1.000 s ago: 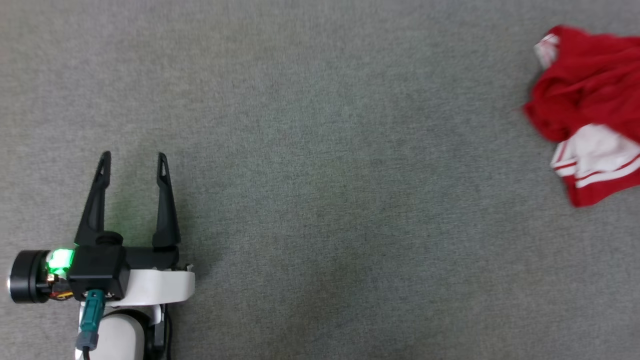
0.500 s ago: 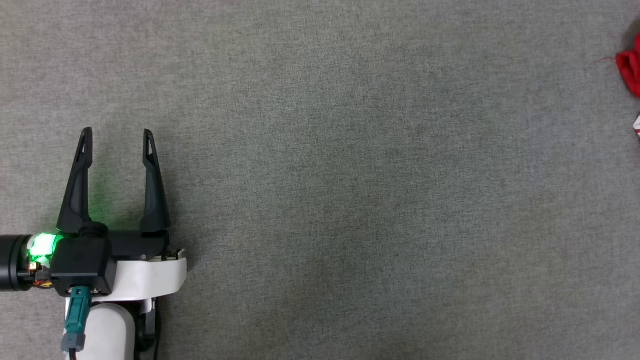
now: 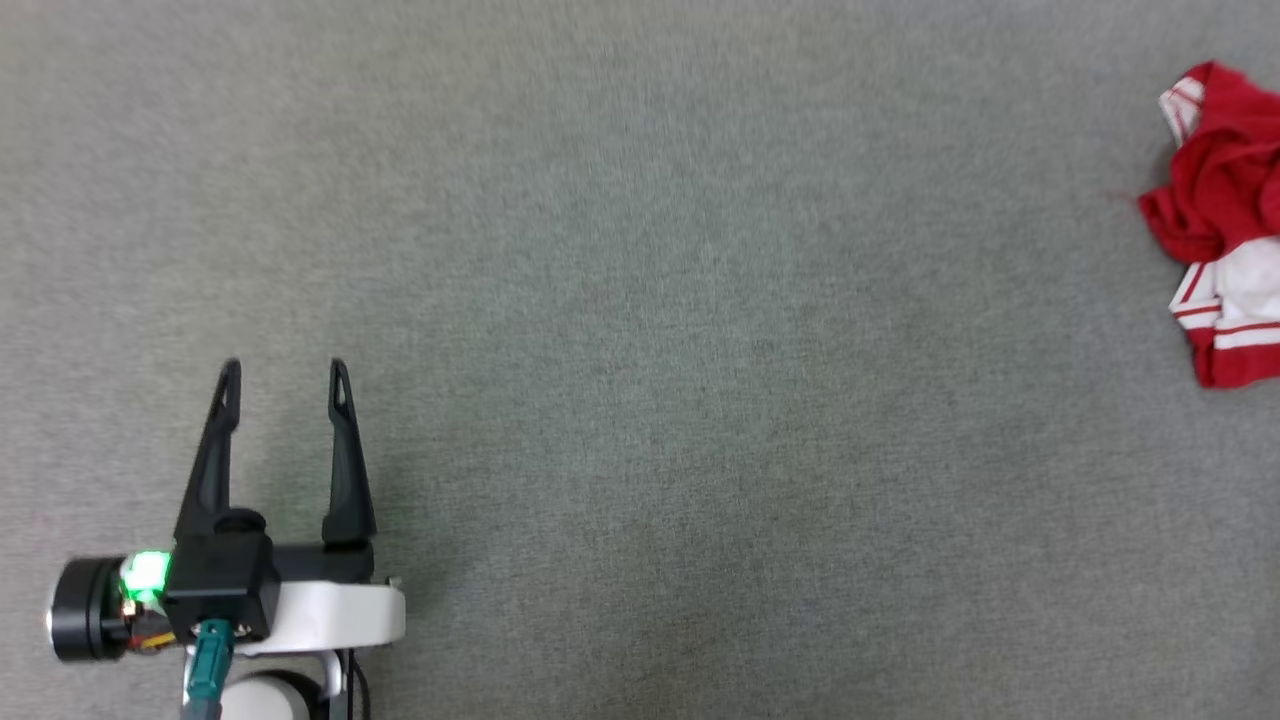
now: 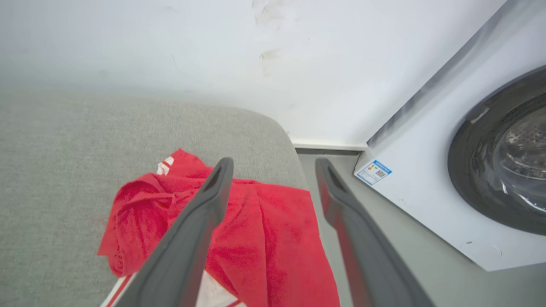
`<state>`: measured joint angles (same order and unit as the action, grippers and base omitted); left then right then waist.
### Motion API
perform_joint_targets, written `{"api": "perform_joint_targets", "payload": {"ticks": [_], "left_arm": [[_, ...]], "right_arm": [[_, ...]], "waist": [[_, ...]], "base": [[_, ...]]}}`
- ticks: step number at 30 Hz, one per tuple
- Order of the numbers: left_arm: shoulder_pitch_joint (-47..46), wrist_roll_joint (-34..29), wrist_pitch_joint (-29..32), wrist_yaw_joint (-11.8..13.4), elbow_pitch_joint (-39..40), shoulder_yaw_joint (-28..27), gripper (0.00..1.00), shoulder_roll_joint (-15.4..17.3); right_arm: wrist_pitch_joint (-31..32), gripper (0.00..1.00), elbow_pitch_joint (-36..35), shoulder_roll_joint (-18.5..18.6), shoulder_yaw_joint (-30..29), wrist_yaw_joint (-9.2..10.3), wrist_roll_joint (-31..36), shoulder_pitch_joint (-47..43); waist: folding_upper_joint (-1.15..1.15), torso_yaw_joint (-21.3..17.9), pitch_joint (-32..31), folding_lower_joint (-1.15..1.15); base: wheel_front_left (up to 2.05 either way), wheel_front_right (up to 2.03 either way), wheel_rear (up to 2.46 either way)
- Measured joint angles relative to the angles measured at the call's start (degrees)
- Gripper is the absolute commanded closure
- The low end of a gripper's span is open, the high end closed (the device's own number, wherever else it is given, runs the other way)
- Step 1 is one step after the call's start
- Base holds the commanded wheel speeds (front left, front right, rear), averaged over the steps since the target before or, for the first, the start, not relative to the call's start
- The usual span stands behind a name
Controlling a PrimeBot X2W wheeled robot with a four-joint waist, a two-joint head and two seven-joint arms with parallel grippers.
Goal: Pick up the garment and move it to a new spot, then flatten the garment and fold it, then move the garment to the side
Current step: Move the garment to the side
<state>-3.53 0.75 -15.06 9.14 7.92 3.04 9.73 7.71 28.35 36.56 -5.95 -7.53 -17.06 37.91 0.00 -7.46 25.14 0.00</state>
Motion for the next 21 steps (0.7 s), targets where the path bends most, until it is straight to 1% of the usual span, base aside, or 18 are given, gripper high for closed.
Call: {"api": "perform_joint_targets", "payload": {"ticks": [5,12,16,21], "left_arm": [[3.3,0.5,0.0,0.2,-1.2,-0.1,0.00,-1.1],[6.3,0.6,0.0,-0.1,-3.3,0.1,0.00,-1.9],[7.6,0.9,0.0,-0.5,-4.7,0.1,0.00,-2.3],[8.6,0.9,0.0,-0.6,-6.0,0.2,0.00,-2.8]], "right_arm": [[-5.8,0.00,-9.3,-3.7,0.5,0.00,0.0,-4.4],[-12.1,0.00,-20.8,-10.8,1.6,0.00,1.6,-12.2],[-14.9,0.00,-25.1,-15.8,3.3,0.00,3.2,-17.3],[-17.3,0.00,-27.0,-20.7,4.7,0.01,4.6,-24.2]], "waist": [[0.00,0.7,-5.3,0.00],[0.00,2.9,-11.3,-0.01],[0.00,4.3,-14.2,-0.01],[0.00,6.0,-17.4,-0.01]], "base": [[0.00,0.00,0.00],[0.00,0.00,0.00],[0.00,0.00,0.00],[0.00,0.00,0.00]]}}
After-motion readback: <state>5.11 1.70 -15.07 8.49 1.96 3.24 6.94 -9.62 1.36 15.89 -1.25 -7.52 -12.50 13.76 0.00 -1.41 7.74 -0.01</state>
